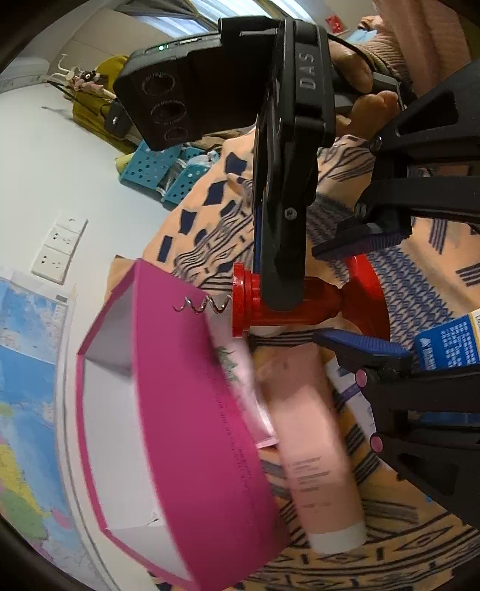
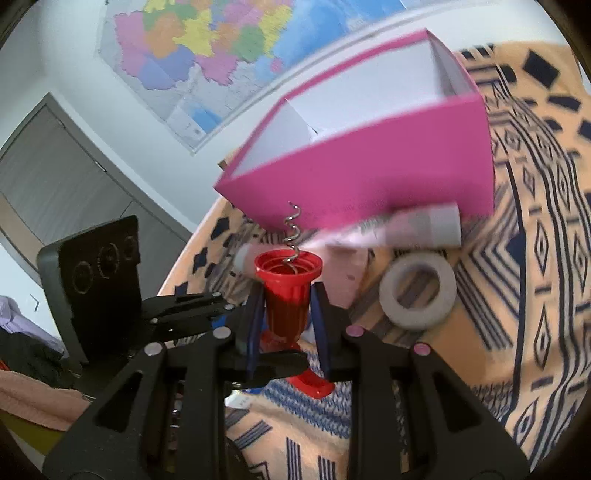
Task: Organize rigid objects
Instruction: 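Grasp the red corkscrew base with the right tool, then lower the red corkscrew into the pink box and open the right tool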
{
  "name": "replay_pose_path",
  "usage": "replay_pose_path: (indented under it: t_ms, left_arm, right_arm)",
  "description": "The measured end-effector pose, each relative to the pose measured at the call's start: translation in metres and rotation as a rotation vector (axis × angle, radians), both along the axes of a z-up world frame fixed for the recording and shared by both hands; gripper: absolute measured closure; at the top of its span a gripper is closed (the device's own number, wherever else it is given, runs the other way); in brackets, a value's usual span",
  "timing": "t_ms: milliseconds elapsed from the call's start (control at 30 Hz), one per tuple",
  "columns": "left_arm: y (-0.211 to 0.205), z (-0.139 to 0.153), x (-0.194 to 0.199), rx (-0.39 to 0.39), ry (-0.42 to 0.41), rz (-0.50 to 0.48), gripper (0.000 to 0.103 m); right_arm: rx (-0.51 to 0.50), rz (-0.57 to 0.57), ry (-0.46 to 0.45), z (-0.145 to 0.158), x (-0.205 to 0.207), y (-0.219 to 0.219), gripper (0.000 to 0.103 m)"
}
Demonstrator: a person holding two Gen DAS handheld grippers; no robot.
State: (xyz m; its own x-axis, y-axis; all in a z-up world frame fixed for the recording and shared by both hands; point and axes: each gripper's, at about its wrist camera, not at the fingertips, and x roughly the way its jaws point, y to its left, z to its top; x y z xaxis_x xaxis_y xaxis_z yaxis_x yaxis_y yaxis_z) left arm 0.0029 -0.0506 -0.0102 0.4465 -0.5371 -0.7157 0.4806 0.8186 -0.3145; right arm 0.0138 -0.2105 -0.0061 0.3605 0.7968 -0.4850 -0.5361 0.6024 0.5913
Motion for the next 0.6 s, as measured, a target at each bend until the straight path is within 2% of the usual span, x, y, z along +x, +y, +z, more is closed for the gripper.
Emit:
replay_pose_path:
  t_ms: [300, 600]
  left_arm:
    - [0.006, 0.045, 0.023, 0.0, -0.105, 0.031, 0.072]
    - [0.005, 0.081, 0.065, 0.01, -0.183, 0.081, 0.074]
  right_arm:
    - [0.014, -0.003, -0.14, 0.05, 0.02, 0.005, 0.075]
    - [0.033, -0.033, -0.208, 0.089, 0.062, 0.002, 0.075]
